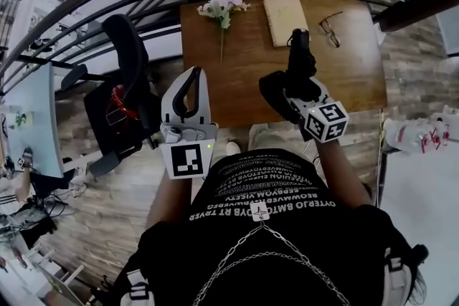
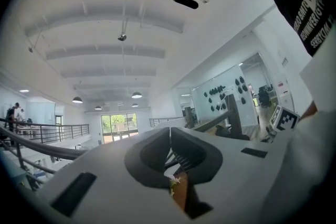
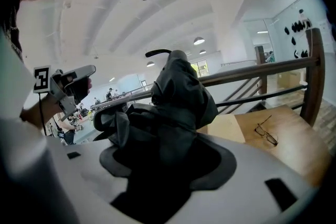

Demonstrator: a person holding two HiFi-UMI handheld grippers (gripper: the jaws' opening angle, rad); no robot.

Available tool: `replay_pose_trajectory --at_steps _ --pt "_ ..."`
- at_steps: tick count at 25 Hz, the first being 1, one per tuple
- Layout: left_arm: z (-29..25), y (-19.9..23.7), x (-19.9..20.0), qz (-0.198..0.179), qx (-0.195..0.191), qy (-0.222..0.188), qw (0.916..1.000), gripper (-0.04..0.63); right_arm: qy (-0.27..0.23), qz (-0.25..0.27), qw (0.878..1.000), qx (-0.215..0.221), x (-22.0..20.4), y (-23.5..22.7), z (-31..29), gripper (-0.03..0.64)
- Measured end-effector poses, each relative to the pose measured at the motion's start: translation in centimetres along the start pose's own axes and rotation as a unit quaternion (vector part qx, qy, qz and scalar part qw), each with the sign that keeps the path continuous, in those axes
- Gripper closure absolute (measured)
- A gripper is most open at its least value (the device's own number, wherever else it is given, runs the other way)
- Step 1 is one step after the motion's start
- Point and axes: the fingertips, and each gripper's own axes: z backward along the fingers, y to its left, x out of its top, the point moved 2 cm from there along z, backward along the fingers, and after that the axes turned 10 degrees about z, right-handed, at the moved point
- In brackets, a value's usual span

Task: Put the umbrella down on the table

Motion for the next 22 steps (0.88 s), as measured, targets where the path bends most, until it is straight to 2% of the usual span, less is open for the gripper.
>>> replay_pose_trajectory --at_steps 6,11,15,22 --pt "-1.5 0.9 -2.1 0.011 0.016 0.023 0.9995 0.563 0.040 -0.020 0.999 0.016 -4.1 -1.3 -3.5 0.344" --pt "-2.3 0.5 -3.4 -0.005 0.011 0.044 0.9989 0.563 0.076 -0.035 0.996 0.022 -7.9 -1.9 -5.3 0.344" --pt "-2.6 0.2 -3.9 0.015 0.009 0.036 0.9992 0.563 0.100 -0.043 0.994 0.024 -10.7 -2.2 -6.7 0.344" --pt "-1.9 0.4 -6.3 0.029 0.011 0.058 0.9978 0.563 0.159 -0.067 0.985 0.022 -16.3 -2.5 -9.0 0.344"
